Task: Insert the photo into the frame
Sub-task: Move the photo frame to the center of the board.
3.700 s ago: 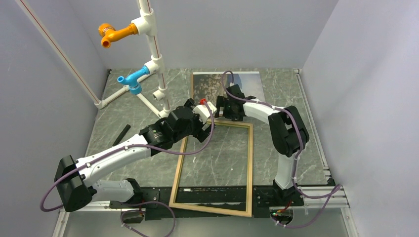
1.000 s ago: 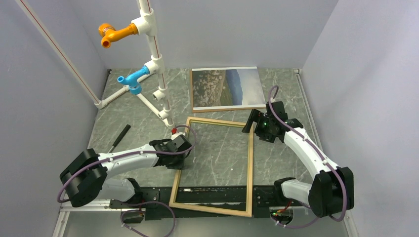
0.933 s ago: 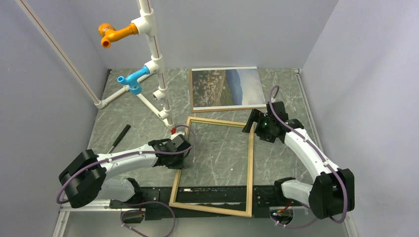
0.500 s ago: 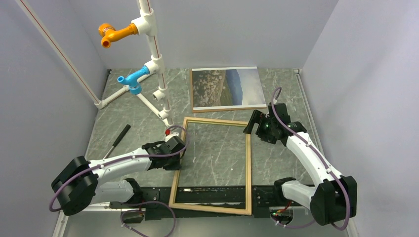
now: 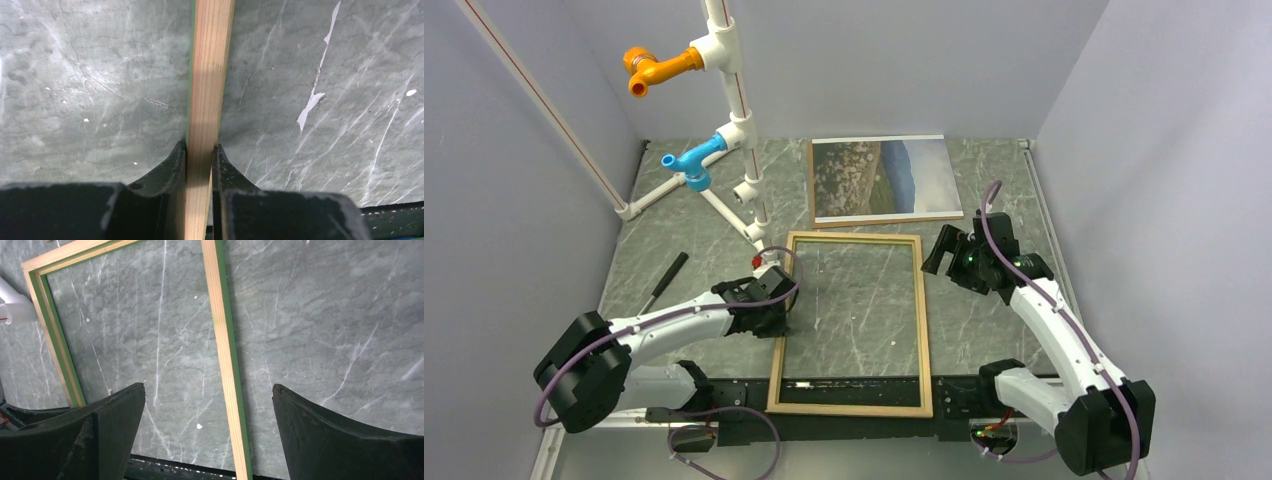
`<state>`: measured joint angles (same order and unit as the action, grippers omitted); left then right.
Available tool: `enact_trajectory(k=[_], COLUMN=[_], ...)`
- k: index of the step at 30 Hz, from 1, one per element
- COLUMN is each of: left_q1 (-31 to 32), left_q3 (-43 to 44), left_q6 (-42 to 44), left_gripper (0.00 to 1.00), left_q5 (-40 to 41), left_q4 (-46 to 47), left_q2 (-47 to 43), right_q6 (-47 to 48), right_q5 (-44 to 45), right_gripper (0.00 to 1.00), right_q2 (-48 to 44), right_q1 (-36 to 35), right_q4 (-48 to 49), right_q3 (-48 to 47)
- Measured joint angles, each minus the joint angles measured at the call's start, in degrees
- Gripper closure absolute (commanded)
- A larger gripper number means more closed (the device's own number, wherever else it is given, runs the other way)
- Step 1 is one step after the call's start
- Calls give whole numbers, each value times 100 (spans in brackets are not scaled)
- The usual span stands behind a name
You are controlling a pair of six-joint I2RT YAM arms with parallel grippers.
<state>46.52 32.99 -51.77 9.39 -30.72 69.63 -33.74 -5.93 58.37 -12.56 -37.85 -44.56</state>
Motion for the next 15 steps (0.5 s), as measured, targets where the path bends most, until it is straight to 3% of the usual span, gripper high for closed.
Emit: enact_trajectory(k=[15], left_q1=[-160], left_q3=[293], left_q6=[-50], left_gripper=[100], left_q5=[11], left_q4=[140], left_q2=[468], right_q6=[70], right_q5=[245], right_gripper=[0], right_q2=[-365], right_q1=[4], right_q4=[-310], right_q3=[-133])
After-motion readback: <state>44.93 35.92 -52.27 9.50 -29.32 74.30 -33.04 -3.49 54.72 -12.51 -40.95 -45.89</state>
